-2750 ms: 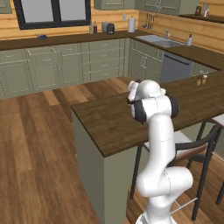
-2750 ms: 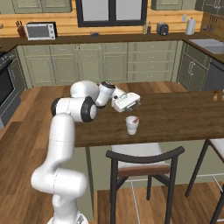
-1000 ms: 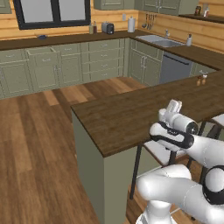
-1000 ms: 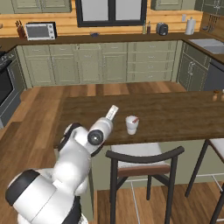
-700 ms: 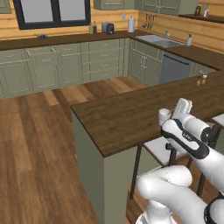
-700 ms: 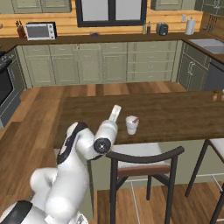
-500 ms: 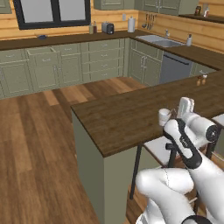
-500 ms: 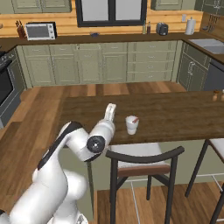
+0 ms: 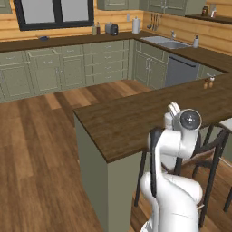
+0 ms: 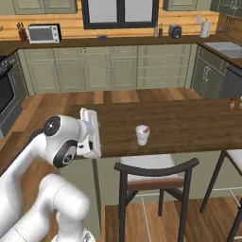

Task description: Take a straw from the drawer in front and place it inside the glass cup on the dining counter.

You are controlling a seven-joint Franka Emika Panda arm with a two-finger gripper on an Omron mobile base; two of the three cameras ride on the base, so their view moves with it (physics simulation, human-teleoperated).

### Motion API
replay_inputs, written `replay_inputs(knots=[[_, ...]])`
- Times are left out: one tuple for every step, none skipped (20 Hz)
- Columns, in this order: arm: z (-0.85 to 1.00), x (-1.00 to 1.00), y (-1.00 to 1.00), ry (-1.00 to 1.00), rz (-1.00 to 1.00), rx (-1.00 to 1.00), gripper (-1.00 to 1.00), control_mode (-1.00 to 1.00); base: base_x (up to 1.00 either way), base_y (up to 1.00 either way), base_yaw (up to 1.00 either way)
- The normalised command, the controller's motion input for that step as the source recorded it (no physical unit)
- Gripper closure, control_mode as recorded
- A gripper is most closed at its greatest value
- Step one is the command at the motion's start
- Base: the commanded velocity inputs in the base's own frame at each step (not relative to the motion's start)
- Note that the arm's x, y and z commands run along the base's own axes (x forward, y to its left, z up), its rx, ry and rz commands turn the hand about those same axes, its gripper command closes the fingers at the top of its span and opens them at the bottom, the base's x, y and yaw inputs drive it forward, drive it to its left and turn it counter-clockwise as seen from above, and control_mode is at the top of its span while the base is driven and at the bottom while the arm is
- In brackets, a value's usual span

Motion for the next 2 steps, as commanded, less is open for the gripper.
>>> replay_inputs(knots=[[0.39,-0.24,0.34,0.74,0.03,-0.40,-1.00,-1.00,0.00,0.00,0.00],[0.35,-0.25,0.26,0.72,0.05,-0.38,-1.00,-1.00,0.00,0.00,0.00]])
